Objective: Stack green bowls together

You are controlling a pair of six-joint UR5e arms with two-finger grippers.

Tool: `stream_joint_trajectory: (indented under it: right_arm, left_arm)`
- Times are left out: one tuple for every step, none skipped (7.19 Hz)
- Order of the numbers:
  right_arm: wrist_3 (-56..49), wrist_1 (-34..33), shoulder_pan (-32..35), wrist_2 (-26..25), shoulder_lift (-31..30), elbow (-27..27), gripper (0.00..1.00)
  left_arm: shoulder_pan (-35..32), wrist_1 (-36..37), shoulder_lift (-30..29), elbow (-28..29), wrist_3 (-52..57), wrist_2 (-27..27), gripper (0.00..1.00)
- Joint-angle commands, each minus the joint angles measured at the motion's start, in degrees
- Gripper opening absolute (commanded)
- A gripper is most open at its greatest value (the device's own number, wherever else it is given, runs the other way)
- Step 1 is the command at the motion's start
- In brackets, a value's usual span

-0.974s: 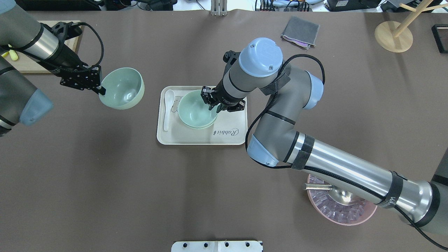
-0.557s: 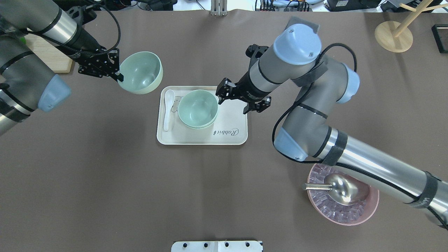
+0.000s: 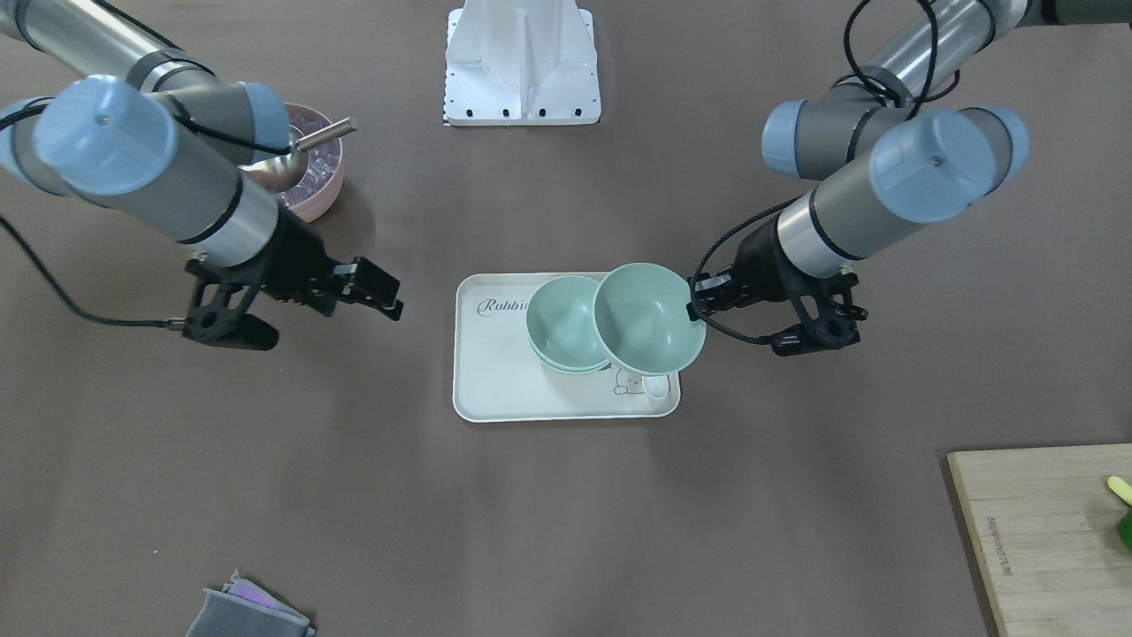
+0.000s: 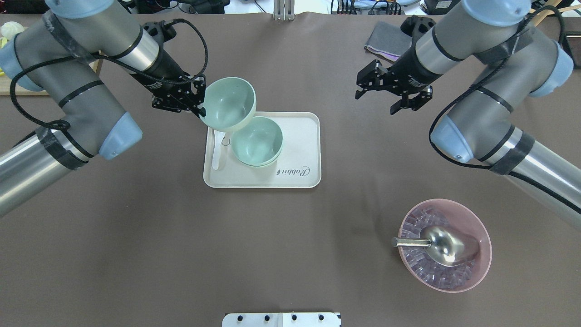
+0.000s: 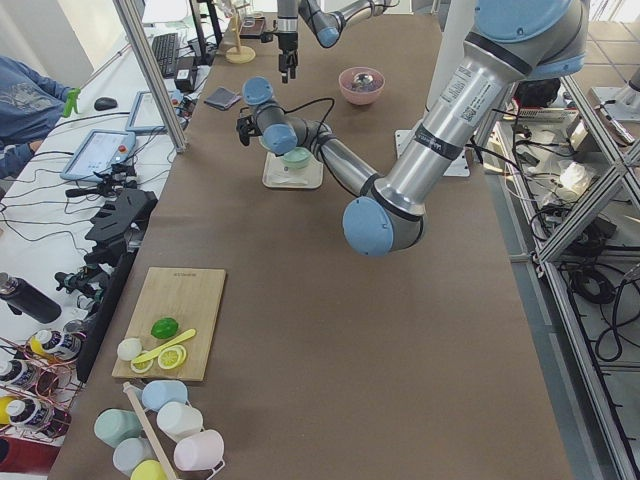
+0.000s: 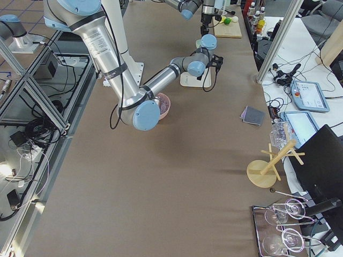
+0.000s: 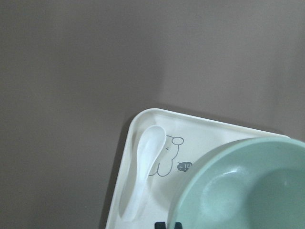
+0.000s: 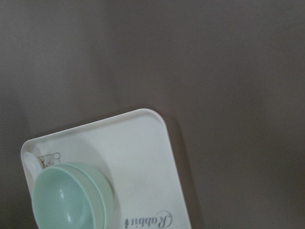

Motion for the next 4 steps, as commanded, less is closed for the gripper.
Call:
stream_joint_trajectory:
  right_arm:
    - [-6.38, -0.16, 3.48, 1.19, -2.5, -0.97, 1.0]
    - [-6.65, -0.16, 4.1, 1.28, -2.5, -1.32, 1.0]
    - [-8.05, -0.16, 4.62, 1.8, -2.5, -2.02, 1.0]
    - [-9.54, -0.16, 5.41, 1.98, -2.5, -2.47, 1.0]
  left_arm:
    - [2.81, -0.06, -0.64, -0.71, -0.78, 1.92, 0.0]
    - [3.43, -0.06, -0.11, -0.72, -0.69, 2.01, 0.0]
    - [4.04, -0.15, -0.46, -0.72, -0.95, 1.75, 0.0]
    - [5.09, -0.24, -0.81, -0.63, -0.96, 1.83, 0.0]
